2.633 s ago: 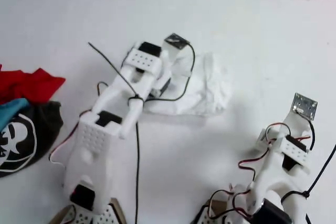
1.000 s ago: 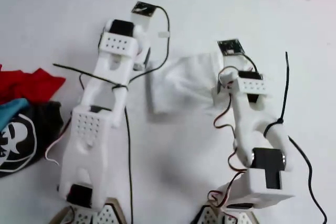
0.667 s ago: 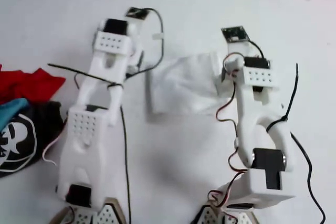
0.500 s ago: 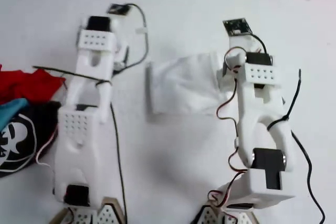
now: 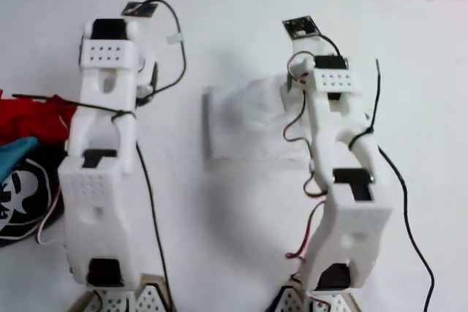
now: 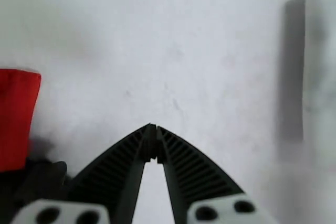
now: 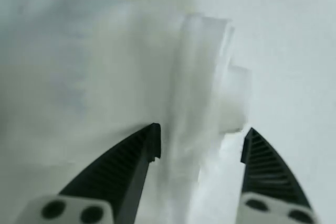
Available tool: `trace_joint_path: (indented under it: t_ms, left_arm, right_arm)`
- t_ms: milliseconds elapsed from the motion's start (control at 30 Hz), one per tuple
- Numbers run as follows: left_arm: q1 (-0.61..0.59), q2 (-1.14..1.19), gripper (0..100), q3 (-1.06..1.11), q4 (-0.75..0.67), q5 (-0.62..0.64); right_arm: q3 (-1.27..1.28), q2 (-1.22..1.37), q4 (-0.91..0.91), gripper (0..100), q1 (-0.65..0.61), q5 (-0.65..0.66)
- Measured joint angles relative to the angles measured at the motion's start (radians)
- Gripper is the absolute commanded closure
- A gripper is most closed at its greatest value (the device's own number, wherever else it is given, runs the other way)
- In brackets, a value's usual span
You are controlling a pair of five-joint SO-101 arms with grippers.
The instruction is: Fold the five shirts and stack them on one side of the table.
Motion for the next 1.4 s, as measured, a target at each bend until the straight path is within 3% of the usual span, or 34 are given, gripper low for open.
trace_joint_path:
  t_ms: [300,367,467,733,1033,1200,1400]
  left_arm:
    - [-0.126,-0.143,97,0.12,0.0,-0.008]
    - [-0.157,-0.181,97,0.157,0.0,-0.008]
    - [-0.19,-0.227,97,0.207,0.0,-0.008]
    - [-0.213,-0.275,97,0.241,0.0,-0.008]
    - [-0.23,-0.281,97,0.4,0.0,-0.049]
    - [-0.31,-0.281,97,0.433,0.0,-0.061]
    - [-0.361,-0.281,97,0.433,0.0,-0.163]
  right_arm:
    - [-0.245,0.276,0.124,72.1,0.018,-0.002]
    - [-0.315,0.321,0.173,76.5,0.018,-0.002]
    - [-0.414,0.382,0.241,97.8,0.011,0.0]
    - [-0.663,0.499,0.382,98.0,0.021,-0.002]
    - [-1.051,0.52,0.465,97.9,0.264,-0.002]
    - [-1.073,0.519,0.443,97.9,0.348,0.12]
    - [-1.073,0.519,0.288,97.9,0.436,0.204]
